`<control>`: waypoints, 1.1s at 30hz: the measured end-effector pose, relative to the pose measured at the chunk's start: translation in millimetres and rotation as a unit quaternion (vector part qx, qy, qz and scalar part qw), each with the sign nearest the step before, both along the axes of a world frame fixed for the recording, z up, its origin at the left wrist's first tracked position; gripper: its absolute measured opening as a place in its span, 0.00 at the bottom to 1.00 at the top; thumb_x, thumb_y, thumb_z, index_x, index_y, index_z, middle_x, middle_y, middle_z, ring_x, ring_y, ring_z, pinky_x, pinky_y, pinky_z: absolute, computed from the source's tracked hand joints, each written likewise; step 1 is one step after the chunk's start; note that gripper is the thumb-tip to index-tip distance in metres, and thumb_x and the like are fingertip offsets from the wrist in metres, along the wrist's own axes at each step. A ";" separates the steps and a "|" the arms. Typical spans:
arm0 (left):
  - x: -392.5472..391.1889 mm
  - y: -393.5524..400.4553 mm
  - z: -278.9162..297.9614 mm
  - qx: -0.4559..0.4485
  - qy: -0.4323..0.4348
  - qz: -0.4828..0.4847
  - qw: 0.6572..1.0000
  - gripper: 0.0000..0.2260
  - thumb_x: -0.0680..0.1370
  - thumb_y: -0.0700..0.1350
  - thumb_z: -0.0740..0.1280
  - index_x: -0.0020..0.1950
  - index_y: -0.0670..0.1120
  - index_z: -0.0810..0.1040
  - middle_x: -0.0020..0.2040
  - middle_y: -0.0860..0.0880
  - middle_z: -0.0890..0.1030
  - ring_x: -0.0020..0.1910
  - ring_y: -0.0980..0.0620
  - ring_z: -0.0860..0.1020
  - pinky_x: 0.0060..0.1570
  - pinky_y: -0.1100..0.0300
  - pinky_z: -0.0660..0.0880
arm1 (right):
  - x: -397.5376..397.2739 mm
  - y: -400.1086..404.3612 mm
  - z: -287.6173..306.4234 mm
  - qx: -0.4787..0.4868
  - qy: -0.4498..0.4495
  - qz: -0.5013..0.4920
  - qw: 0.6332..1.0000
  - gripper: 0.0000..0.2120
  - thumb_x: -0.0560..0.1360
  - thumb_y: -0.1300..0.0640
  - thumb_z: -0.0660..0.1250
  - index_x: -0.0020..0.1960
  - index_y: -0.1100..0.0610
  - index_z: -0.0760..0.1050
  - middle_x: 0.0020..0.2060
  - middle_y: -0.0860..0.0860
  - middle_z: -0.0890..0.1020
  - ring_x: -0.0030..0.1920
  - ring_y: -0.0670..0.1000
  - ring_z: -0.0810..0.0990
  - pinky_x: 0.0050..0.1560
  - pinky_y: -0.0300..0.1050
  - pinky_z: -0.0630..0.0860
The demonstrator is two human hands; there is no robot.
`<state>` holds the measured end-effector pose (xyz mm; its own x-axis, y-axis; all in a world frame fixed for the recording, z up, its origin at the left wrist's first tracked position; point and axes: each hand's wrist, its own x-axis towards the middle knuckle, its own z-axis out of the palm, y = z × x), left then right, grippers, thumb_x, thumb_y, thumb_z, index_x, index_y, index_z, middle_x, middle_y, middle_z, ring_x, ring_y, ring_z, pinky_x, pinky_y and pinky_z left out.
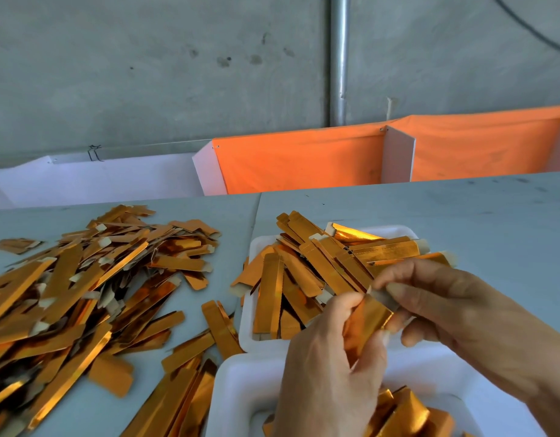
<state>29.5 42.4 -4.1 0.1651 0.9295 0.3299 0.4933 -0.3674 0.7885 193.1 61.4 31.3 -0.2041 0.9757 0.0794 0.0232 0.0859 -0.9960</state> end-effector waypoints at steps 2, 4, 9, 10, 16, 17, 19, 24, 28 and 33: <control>0.7 -0.1 0.7 -0.006 -0.012 -0.003 1.000 0.13 0.74 0.55 0.68 0.55 0.66 0.69 0.46 0.63 0.79 0.47 0.64 0.77 0.45 0.71 0.74 | 2.3 0.7 -0.8 -0.009 0.003 -0.003 1.000 0.09 0.66 0.53 0.67 0.44 0.51 0.82 0.37 0.52 0.83 0.33 0.49 0.81 0.31 0.37 0.76; 0.6 -0.3 1.0 -0.001 -0.008 -0.007 1.000 0.12 0.74 0.55 0.68 0.50 0.68 0.67 0.43 0.62 0.79 0.46 0.65 0.76 0.42 0.73 0.74 | 4.6 0.3 0.2 -0.018 -0.008 0.009 1.000 0.10 0.64 0.52 0.68 0.45 0.50 0.82 0.37 0.53 0.83 0.33 0.49 0.81 0.32 0.36 0.76; -2.8 1.8 -1.2 -0.007 -0.007 -0.022 1.000 0.15 0.74 0.57 0.67 0.60 0.63 0.70 0.43 0.63 0.77 0.48 0.63 0.76 0.43 0.75 0.72 | 10.2 1.9 -0.8 -0.038 -0.034 0.035 0.998 0.11 0.64 0.51 0.70 0.44 0.52 0.83 0.37 0.52 0.83 0.34 0.48 0.79 0.32 0.36 0.75; -3.1 2.1 -0.6 -0.009 -0.007 -0.028 1.000 0.15 0.75 0.57 0.67 0.60 0.62 0.70 0.45 0.64 0.78 0.49 0.63 0.76 0.45 0.74 0.73 | 10.4 3.0 -1.8 -0.046 -0.025 0.032 0.998 0.07 0.67 0.54 0.70 0.44 0.52 0.82 0.36 0.53 0.82 0.33 0.48 0.79 0.32 0.36 0.75; -6.8 2.5 4.6 -0.035 -0.055 -0.055 0.996 0.14 0.70 0.59 0.65 0.55 0.64 0.73 0.43 0.62 0.80 0.45 0.64 0.77 0.41 0.74 0.71 | 9.7 5.0 -4.4 -0.069 0.030 0.050 0.996 0.10 0.64 0.54 0.71 0.42 0.56 0.82 0.31 0.53 0.79 0.31 0.47 0.77 0.31 0.36 0.75; -7.5 2.6 5.3 -0.041 -0.064 -0.058 0.995 0.15 0.69 0.58 0.65 0.55 0.63 0.74 0.44 0.62 0.81 0.45 0.65 0.77 0.42 0.74 0.71 | 10.3 5.7 -4.8 -0.067 0.034 0.050 0.996 0.10 0.63 0.54 0.71 0.42 0.56 0.82 0.32 0.53 0.79 0.31 0.47 0.77 0.31 0.36 0.75; -8.1 3.0 6.8 -0.048 -0.076 -0.066 0.994 0.15 0.69 0.57 0.66 0.56 0.62 0.76 0.46 0.63 0.80 0.48 0.65 0.77 0.44 0.75 0.71 | 11.7 6.4 -5.9 -0.059 0.039 0.053 0.996 0.09 0.62 0.55 0.72 0.41 0.56 0.82 0.34 0.54 0.80 0.33 0.47 0.78 0.32 0.36 0.75; -10.4 4.8 8.9 -0.047 -0.098 -0.087 0.990 0.15 0.69 0.54 0.67 0.56 0.61 0.79 0.47 0.62 0.80 0.51 0.62 0.77 0.46 0.73 0.72 | 17.0 6.5 -6.2 -0.030 0.037 0.088 0.995 0.21 0.59 0.48 0.81 0.44 0.59 0.80 0.38 0.54 0.81 0.37 0.50 0.81 0.36 0.38 0.78; -12.9 5.5 8.1 -0.045 -0.093 -0.099 0.990 0.16 0.70 0.53 0.67 0.58 0.59 0.79 0.48 0.61 0.80 0.53 0.62 0.77 0.48 0.72 0.73 | 20.2 3.5 -2.6 -0.024 0.009 0.130 0.991 0.20 0.62 0.50 0.79 0.49 0.58 0.79 0.42 0.54 0.81 0.45 0.56 0.83 0.41 0.43 0.80; -12.5 4.5 9.4 -0.025 -0.073 -0.093 0.993 0.15 0.70 0.54 0.66 0.57 0.61 0.78 0.50 0.64 0.78 0.54 0.64 0.76 0.47 0.74 0.72 | 16.0 1.8 -0.3 0.011 -0.037 0.108 0.993 0.10 0.65 0.54 0.73 0.44 0.56 0.80 0.38 0.53 0.82 0.41 0.54 0.83 0.40 0.42 0.79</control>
